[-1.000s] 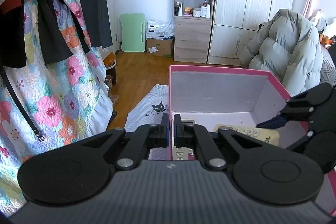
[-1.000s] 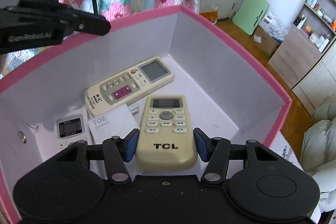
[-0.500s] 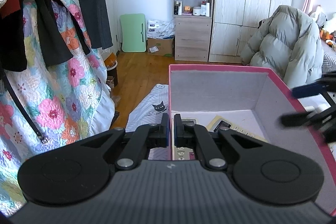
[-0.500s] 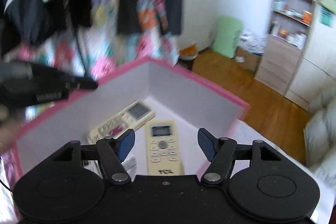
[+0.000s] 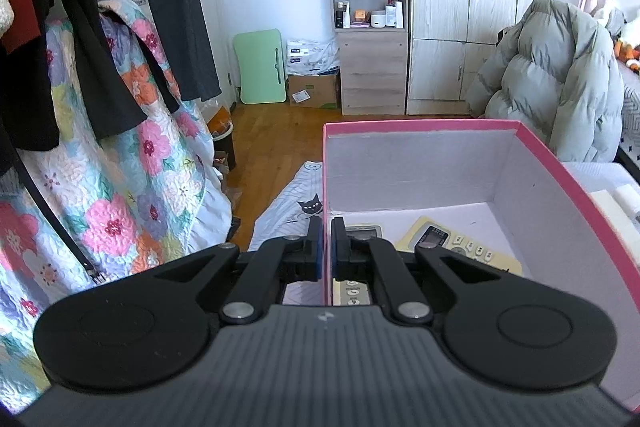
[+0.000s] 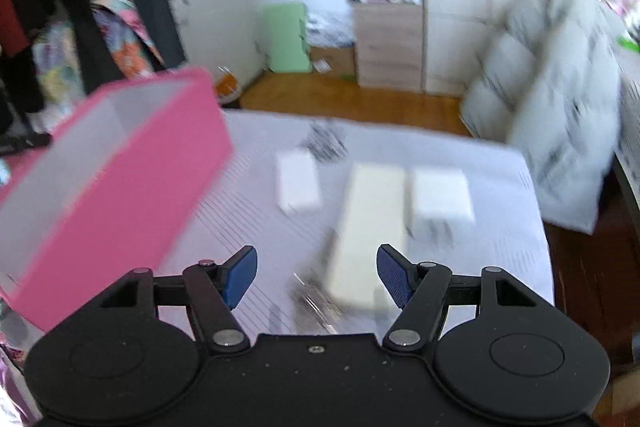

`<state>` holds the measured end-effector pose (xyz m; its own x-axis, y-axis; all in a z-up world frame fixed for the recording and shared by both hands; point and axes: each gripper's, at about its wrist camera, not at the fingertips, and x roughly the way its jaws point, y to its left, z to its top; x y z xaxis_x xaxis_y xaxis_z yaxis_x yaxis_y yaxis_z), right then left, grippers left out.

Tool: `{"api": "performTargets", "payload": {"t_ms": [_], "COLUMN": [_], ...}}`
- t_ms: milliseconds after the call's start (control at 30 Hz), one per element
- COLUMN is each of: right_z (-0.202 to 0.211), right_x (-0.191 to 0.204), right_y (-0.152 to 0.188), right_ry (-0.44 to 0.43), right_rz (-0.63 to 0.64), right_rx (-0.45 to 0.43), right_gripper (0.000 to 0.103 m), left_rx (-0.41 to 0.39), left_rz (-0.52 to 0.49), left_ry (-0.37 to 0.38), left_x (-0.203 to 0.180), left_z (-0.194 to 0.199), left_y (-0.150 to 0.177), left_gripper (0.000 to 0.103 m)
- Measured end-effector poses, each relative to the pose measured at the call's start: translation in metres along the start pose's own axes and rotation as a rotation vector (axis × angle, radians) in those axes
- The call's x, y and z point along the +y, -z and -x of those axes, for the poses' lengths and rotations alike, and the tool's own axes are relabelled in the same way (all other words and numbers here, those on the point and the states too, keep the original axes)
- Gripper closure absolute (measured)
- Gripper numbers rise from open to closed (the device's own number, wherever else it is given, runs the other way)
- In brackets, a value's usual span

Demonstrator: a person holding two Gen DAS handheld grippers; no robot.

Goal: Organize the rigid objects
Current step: 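Move the right tool back and grasp the metal keys, then lift the keys with the right tool and drop them into the pink box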

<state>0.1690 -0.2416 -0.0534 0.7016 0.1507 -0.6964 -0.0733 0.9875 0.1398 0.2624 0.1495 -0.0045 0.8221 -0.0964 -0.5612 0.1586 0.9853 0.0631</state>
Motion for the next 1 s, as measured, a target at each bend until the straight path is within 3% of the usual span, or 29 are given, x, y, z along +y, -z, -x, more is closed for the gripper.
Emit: {"api": "performTargets", "payload": {"t_ms": [167,333,533,567,600,667,733,900,933,1000], "right_z": [-0.015,-0.021,-0.032,-0.033,-0.033,-0.032,-0.028,-0.022,-0.023,-0.025], "right_x": [-0.013,-0.002,0.029,0.031,0.031,0.029,0.025,0.016,0.015,0.010], "right_y": [0.023,0.038,0.041,0.043,0.042,0.042,0.043,0.042,0.043,0.044], "right_ry": [-0.072,-0.171,0.011,0.030,0.038,0.055,0.059,0.041,0.038,0.025], "right_rz": [-0.054,-0.104,0.098,0.099,0.079,0.039,-0.010,-0.114,-0.129,-0.173], "right_rx": [0.095,0.084,0.001,-0.014,-0.023,-0.039,-0.070,-0.069,-0.065,-0.052], "right_gripper": [0.037,0.044,0.064,0.067,0.078,0.079,0.093,0.094,0.088,0.088], "left_rx": [-0.005,-0.004,-0.006,-0.005,-0.005,-0.003,0.004,0.006,0.006,0.005], "left_rz": [0.000,-0.007,-0.058,-0.065,-0.069,-0.063,-0.054,-0.072,-0.072,-0.068], "left_ry": [-0.010,-0.024,-0.069,-0.073,-0.073,-0.064,-0.054,-0.065,-0.069,-0.069], "left_x": [0.000,-0.001,-0.010,-0.010,-0.011,-0.008,-0.007,-0.011,-0.011,-0.011], "left_z": [0.002,0.003,0.003,0.002,0.002,0.001,0.001,-0.001,-0.002,-0.001], "left_y": [0.000,0.000,-0.001,-0.002,-0.001,-0.001,-0.001,-0.001,-0.001,0.000], "left_gripper": [0.100,0.100,0.099,0.099,0.099,0.099,0.099,0.099,0.099,0.099]}}
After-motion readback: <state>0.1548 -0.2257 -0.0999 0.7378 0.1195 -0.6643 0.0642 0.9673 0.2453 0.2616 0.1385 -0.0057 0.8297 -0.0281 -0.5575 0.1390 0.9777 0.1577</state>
